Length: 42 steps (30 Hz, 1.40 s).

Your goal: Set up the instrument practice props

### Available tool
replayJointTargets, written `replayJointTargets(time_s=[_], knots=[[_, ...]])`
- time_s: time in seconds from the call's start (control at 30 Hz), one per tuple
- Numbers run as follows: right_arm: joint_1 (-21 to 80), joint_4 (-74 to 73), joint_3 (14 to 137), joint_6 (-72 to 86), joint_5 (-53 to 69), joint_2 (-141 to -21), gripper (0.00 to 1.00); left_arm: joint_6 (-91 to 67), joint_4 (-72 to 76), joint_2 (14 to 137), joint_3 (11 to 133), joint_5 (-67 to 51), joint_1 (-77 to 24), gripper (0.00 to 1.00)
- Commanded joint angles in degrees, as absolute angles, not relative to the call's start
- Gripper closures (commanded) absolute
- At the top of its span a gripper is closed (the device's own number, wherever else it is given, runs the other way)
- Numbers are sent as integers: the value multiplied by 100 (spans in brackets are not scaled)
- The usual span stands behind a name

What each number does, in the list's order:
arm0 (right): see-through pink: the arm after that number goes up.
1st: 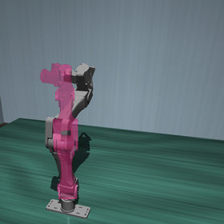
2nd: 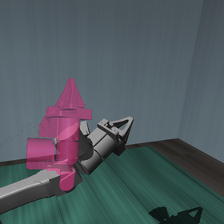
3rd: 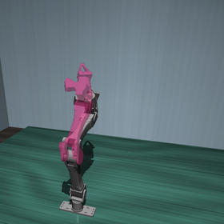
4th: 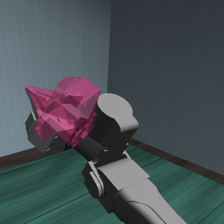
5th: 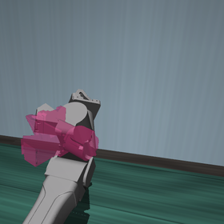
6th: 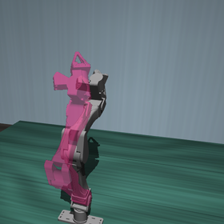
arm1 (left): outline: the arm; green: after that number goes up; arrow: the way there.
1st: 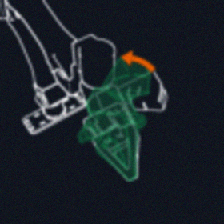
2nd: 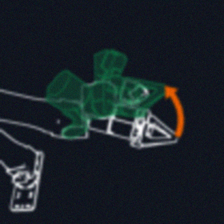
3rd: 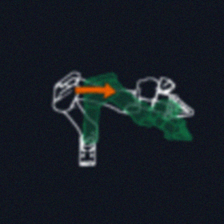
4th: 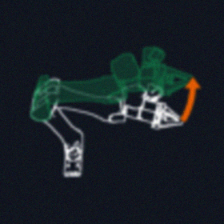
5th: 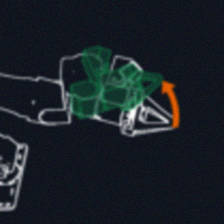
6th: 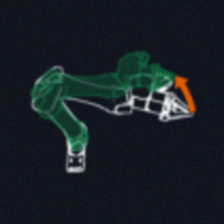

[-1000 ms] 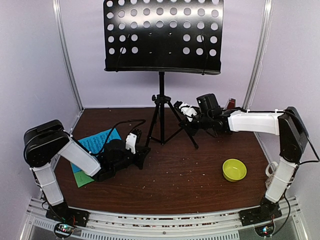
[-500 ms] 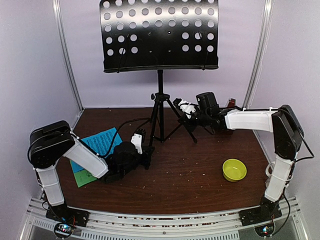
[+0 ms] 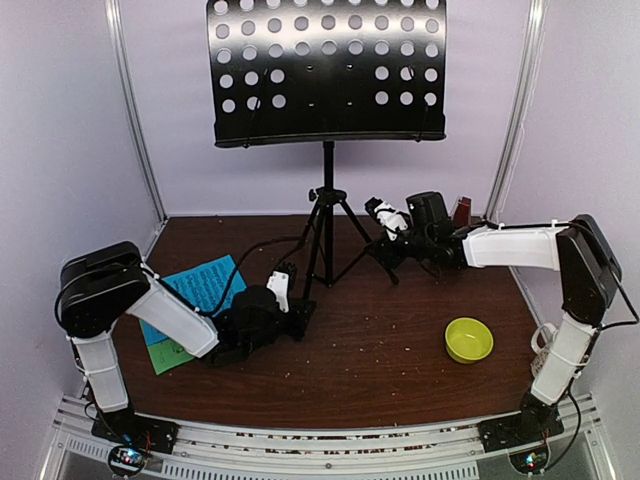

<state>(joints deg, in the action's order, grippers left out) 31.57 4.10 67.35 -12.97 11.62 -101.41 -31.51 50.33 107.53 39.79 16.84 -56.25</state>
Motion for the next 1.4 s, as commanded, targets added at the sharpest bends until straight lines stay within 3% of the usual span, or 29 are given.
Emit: replayJointTargets(time_s=[0.0, 0.07, 0.17, 0.47, 0.73, 0.97, 1.37], knots=[[3127, 497, 6500, -1105, 1145, -9639, 36, -3611, 4352, 10541, 3667, 1299, -5774, 54], [3134, 514, 6406, -1063, 1170, -9462, 33, -3487, 4221, 10218, 3569, 1383, -5767, 40], [3146, 554, 6243, -887, 1177, -9163, 29, -3269, 3687, 9589, 3472, 1524, -5709, 26], [3164, 852, 5414, -443, 775, -8037, 0, -3124, 1373, 7491, 3217, 1506, -4781, 2], [3138, 1752, 4443, 859, 1079, -6967, 0, -3203, -312, 6246, 3033, 1298, -3706, 2], [3171, 691, 4715, 1613, 2315, -7180, 0, -3312, -1688, 5438, 2762, 1059, -2723, 2], [3539, 1528, 3638, 2153, 2261, -6976, 0, -3526, -1581, 6269, 2525, 588, -2382, 2]])
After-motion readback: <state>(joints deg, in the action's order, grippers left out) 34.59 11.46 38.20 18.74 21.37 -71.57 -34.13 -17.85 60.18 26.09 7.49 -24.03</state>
